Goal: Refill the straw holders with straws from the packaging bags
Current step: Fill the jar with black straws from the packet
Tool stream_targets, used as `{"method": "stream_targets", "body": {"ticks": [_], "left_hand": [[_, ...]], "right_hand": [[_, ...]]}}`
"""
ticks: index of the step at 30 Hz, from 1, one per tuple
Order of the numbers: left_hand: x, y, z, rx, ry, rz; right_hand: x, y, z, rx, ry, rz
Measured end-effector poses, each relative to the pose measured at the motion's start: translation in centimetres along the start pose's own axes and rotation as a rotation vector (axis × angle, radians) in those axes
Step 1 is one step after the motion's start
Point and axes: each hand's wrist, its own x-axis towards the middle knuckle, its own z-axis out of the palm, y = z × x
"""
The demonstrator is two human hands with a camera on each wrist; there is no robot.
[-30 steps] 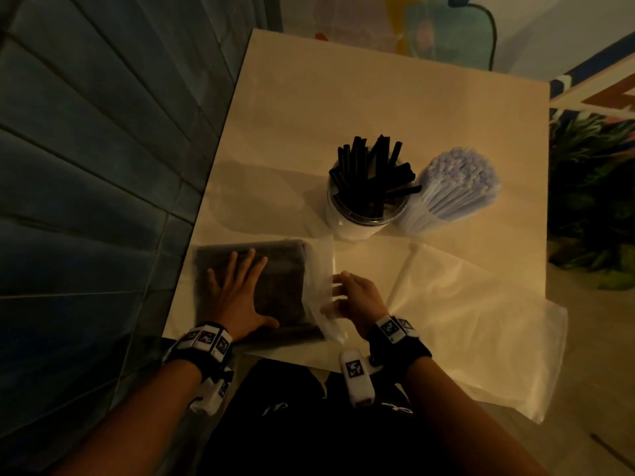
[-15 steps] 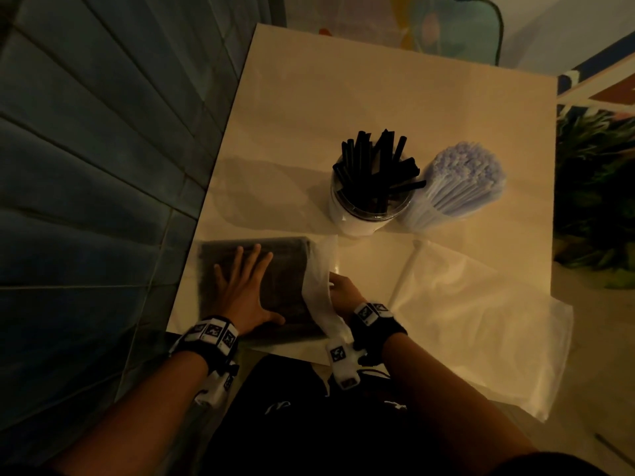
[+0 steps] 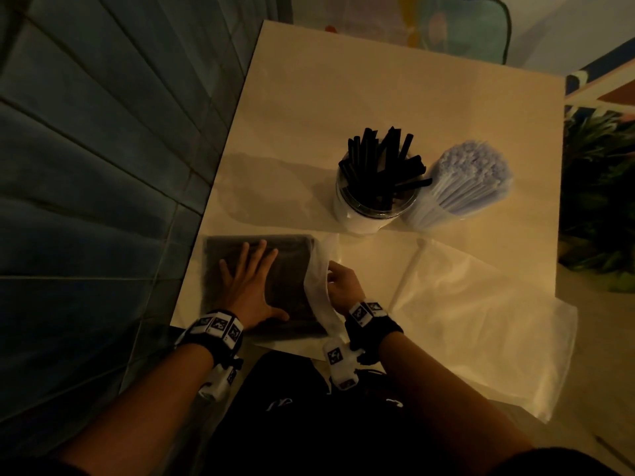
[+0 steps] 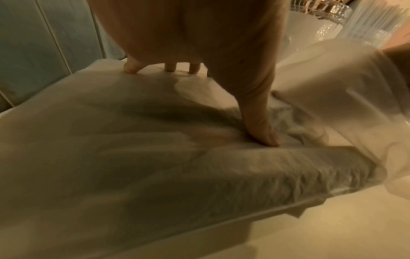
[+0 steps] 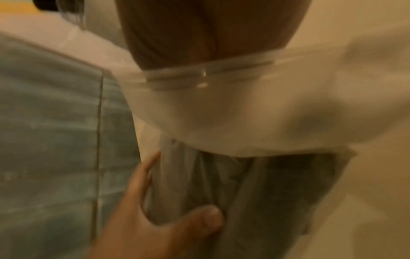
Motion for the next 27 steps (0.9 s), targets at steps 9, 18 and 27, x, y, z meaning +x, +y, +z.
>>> {"method": "stream_targets", "body": {"ticks": [9, 18, 27], "left_hand": [[0.2, 0.5, 0.4, -0.035, 0.016, 0.031], [0.4, 0.8, 0.3, -0.005, -0.003, 0.017], [0.5, 0.7, 0.5, -0.020, -0.001, 0.031]], "right_hand": [[-0.8, 2.3, -2.2, 0.233, 0.049, 0.134], [-0.3, 1.2, -1.8, 0.051, 0.001, -0.002], [-1.7, 3.8, -5.2, 0.769, 0.184, 0.221]]}}
